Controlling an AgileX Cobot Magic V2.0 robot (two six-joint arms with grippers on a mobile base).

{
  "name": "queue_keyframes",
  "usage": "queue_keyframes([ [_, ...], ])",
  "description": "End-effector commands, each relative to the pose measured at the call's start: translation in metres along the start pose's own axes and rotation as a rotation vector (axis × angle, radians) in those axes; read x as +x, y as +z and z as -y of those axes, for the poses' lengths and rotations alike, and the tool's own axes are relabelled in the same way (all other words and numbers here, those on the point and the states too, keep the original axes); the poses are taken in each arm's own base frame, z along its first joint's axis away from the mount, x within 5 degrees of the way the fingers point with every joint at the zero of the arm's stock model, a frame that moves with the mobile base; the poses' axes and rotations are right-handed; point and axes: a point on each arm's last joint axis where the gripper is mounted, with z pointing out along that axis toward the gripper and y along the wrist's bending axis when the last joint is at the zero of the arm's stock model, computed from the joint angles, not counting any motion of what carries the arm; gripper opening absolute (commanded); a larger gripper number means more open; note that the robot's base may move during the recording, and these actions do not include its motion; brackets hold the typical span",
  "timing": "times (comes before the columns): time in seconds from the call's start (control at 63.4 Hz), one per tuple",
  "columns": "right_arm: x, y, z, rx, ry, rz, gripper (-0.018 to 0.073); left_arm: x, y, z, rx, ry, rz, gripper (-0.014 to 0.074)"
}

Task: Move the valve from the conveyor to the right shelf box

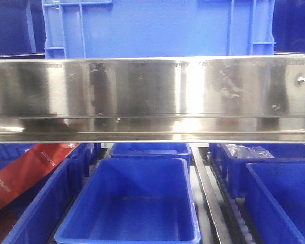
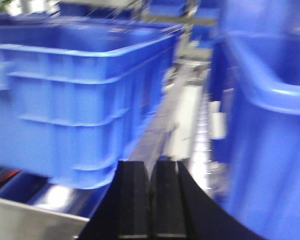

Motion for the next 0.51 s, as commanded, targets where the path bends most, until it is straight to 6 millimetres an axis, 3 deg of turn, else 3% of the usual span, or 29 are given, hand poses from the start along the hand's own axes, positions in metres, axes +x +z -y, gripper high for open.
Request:
queue_keyframes([
  [0.0,0.008,-0.010,0.006,0.073,-0.022,0.069,-0.0162,-0.003,-0.001,0.000,-0.002,-0.006,0.029,-0.0111],
  [0.268,0.084,-0.019,0.014,0.208,0.030,0.146,-0.0162,-0.003,-0.001,0.000,-0.002,-0.006,0.029,-0.0111],
  [0.489,0.122,-0.016,0.015,0.214,0.020,0.150,-0.0162,-0.003,-0.001,0.000,-0.002,-0.006,0.029,-0.0111],
])
